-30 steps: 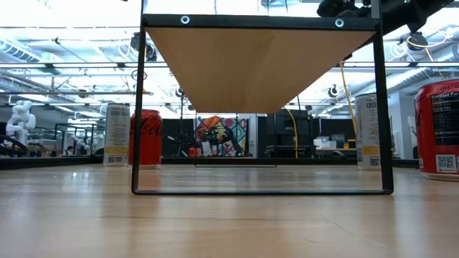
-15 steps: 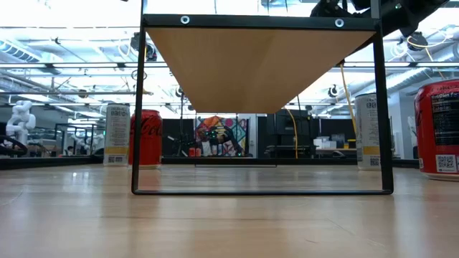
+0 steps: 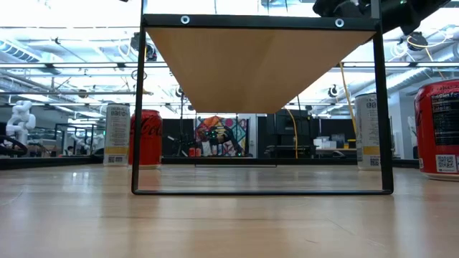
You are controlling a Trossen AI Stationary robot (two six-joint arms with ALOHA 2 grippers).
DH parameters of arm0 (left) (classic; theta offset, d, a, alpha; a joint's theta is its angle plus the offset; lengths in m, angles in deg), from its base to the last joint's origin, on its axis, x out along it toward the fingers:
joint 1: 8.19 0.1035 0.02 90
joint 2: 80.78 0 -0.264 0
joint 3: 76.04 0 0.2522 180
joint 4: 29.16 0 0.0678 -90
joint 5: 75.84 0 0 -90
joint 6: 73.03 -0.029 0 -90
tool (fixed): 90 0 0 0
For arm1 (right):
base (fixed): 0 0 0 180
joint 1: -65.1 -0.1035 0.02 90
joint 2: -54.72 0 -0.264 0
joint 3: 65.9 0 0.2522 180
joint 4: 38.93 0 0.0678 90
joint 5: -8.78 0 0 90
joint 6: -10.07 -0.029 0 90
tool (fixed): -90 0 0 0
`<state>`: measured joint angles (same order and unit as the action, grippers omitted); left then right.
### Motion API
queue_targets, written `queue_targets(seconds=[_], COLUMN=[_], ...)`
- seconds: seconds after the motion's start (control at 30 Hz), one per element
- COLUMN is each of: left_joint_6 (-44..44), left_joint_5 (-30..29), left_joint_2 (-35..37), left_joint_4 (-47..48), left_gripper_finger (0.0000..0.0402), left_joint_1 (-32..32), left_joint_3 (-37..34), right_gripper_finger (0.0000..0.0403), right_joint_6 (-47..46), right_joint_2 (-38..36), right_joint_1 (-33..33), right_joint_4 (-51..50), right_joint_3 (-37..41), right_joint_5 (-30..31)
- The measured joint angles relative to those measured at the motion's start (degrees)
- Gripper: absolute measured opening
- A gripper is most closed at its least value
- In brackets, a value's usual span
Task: Place canned beverage on shelf
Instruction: Put the red soda can on the shelf aligned with the other red soda can, then put the top left white yellow soda can on the shelf
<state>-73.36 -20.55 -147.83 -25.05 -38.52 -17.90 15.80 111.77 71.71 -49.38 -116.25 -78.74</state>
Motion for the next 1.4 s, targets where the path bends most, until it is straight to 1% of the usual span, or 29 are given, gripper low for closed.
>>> queue_targets(seconds=[0.23,0.3,0.43,0.8,0.97,1.1,1.3,1.4], left_joint_6=[0.41,0.43,0.49,0.44,1.06,1.54,1.59,2.35], left_joint_5=[-0.01,0.01,0.01,0.01,0.01,-0.01,-0.01,-0.01], left_joint_2=[0.00,0.00,0.00,0.00,0.00,-0.02,-0.02,-0.02], left_joint_4=[-0.24,-0.23,-0.22,0.22,2.09,2.41,2.71,2.71], left_gripper_finger=[0.0393,0.0393,0.0393,0.0393,0.0393,0.0393,0.0393,0.0393], left_joint_1=[0.79,0.76,0.74,0.74,0.74,0.74,0.72,0.68], left_joint_3=[0.00,0.00,0.02,0.01,0.00,0.00,0.00,0.00], right_gripper_finger=[0.0022,0.0022,0.0022,0.0022,0.0022,0.0022,0.0022,0.0022], right_joint_6=[0.18,0.62,1.43,2.44,-0.93,-4.85,-10.45,-12.76], right_joint_2=[2.72,3.21,3.50,3.25,1.88,0.21,-0.39,0.07], right_joint_1=[0.06,0.05,0.03,0.12,-0.03,-2.78,-10.05,-13.93], right_joint_4=[1.61,3.04,2.75,0.67,-0.55,-1.94,-0.91,0.39], right_joint_3=[-0.02,-0.02,-0.02,-0.02,-0.02,-0.02,-0.02,-0.02], right_joint_5=[0.92,2.32,4.93,5.43,5.16,4.95,5.00,7.02])
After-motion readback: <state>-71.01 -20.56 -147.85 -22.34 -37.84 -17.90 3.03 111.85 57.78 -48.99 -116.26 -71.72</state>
